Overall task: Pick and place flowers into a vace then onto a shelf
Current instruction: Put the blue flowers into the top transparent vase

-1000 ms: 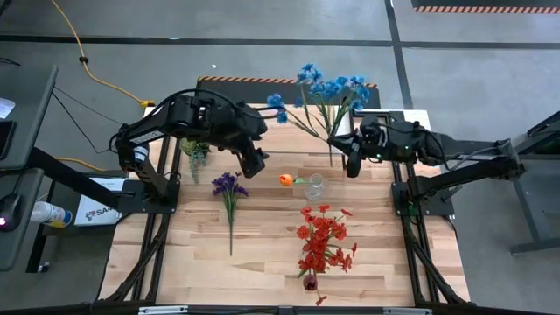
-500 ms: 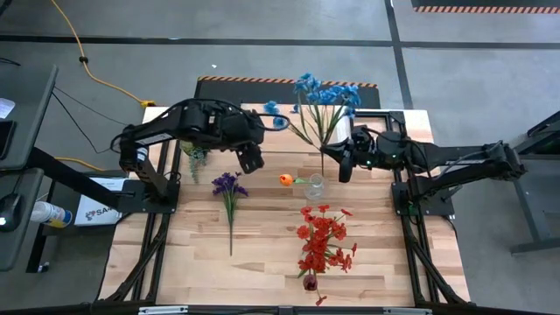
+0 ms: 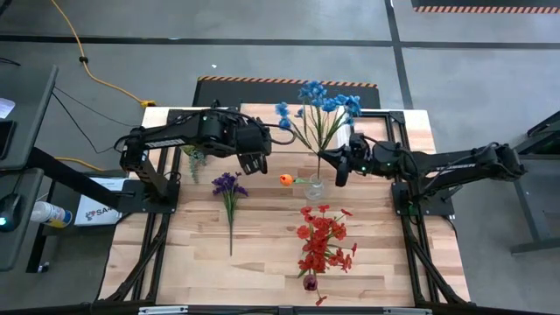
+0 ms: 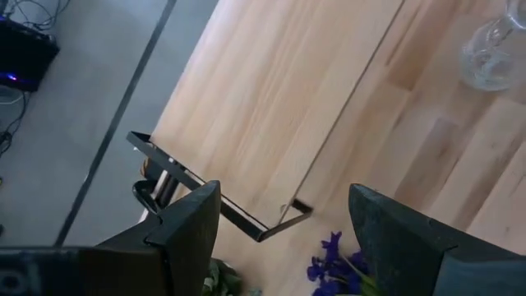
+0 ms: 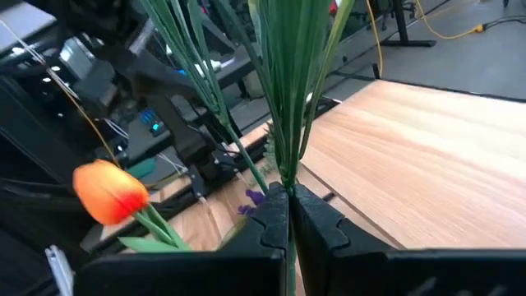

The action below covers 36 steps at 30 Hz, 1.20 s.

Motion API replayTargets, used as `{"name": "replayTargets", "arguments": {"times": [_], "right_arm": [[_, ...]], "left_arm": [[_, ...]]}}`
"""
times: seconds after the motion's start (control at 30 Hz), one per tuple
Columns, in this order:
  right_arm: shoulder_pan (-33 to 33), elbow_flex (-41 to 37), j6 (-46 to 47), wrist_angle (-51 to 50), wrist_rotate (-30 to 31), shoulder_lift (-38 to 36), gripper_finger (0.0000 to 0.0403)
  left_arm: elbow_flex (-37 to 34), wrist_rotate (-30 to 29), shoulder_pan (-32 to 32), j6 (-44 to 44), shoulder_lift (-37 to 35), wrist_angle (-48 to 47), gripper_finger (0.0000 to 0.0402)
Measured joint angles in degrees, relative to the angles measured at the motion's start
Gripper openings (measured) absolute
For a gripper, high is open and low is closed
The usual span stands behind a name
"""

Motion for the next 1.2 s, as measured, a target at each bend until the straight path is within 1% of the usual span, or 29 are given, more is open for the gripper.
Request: {"name": "replayTargets", "arguments": {"times": [0.27, 0.37, 0.47, 0.83, 1.03, 1.2], "right_arm": [[0.02, -3.34, -1.52, 2.27, -0.08, 0.24, 0.0], [0.1, -4.0, -1.54, 4.12, -0.42, 0.22, 0.0], [0.88, -4.12, -2.8, 3.9, -0.07, 0.22, 0.0], [4.82, -4.11, -6.59, 3.37, 4.34, 0.31, 0.0], [6.38, -4.11, -7.17, 3.53, 7.21, 3.07, 0.0], [6.49, -4.11, -8.81, 5.16, 7.4, 5.2, 0.0]], "left_arm": [[-0.02, -0.39, 0.0, -0.11, 0.0, -0.03, 0.0301], [-0.02, -0.39, 0.0, -0.11, 0.0, -0.03, 0.0301], [-0.02, -0.48, 0.0, -0.11, 0.0, -0.02, 0.0301], [-0.02, -2.89, 0.0, -0.15, 0.0, -0.03, 0.0301], [-0.02, -3.36, 0.0, -0.16, 0.0, -0.03, 0.0301], [-0.02, -3.36, 0.0, -0.18, 0.0, -0.04, 0.0301]]}}
